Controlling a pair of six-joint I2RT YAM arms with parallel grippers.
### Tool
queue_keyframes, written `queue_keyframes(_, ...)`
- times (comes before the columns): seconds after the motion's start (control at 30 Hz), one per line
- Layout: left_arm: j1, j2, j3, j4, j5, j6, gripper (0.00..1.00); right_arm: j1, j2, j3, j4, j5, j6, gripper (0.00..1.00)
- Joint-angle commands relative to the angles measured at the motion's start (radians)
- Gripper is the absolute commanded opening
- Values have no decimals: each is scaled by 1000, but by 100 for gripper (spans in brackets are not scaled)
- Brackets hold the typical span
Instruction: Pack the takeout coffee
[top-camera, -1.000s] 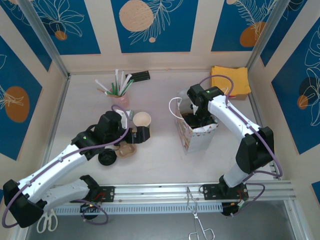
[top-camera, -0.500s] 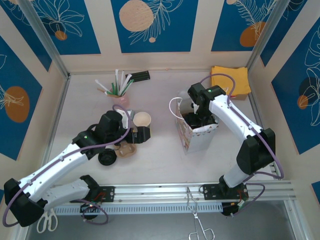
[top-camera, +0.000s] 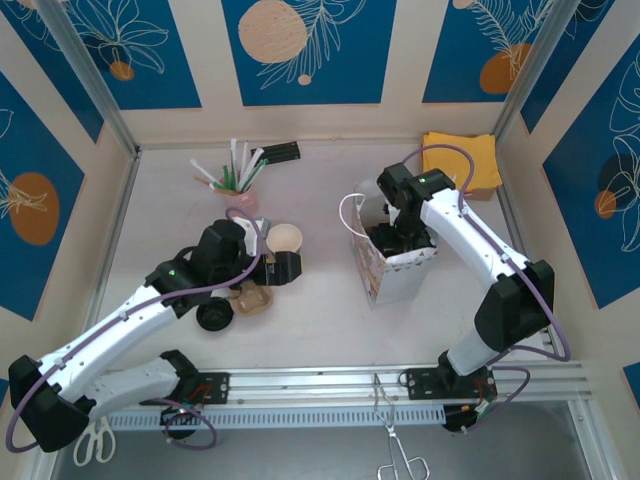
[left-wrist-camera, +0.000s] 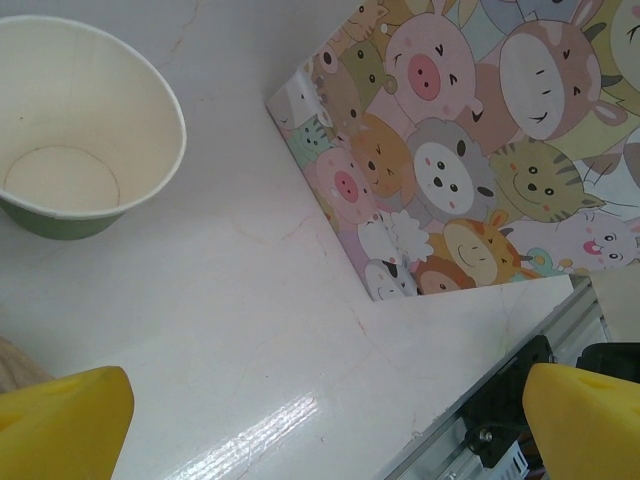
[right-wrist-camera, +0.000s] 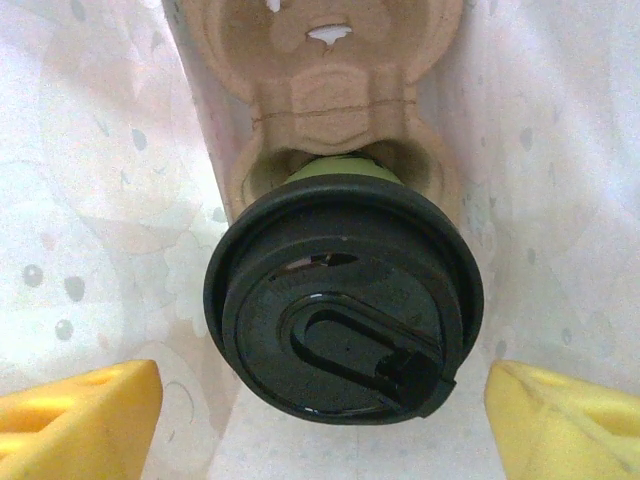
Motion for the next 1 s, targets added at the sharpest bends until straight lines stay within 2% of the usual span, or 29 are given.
queue_keyframes(0.0, -14, -3, 24, -9, 2, 18, 100, -1, -36, 48, -34, 5, 20, 80)
queue_keyframes(0.1, -13, -3, 23, -7, 3, 14, 100, 1, -37, 66, -40, 0, 20, 72)
queue_keyframes(0.47, -13, -2, 17, -7, 0, 12, 100, 24, -39, 151, -72, 2, 38, 65)
queue_keyframes(0.53, -13, 1, 17, -7, -2, 10, 100, 30, -40, 177, -81, 4, 40, 59)
queue_keyframes(0.77, -13, 11, 24, -14, -32, 0, 100, 51, -62, 292, -123, 35, 61, 58)
queue_keyframes(0.97, -13, 34, 60, -64, -119, -12, 100, 52, -123, 337, -112, 52, 78, 59)
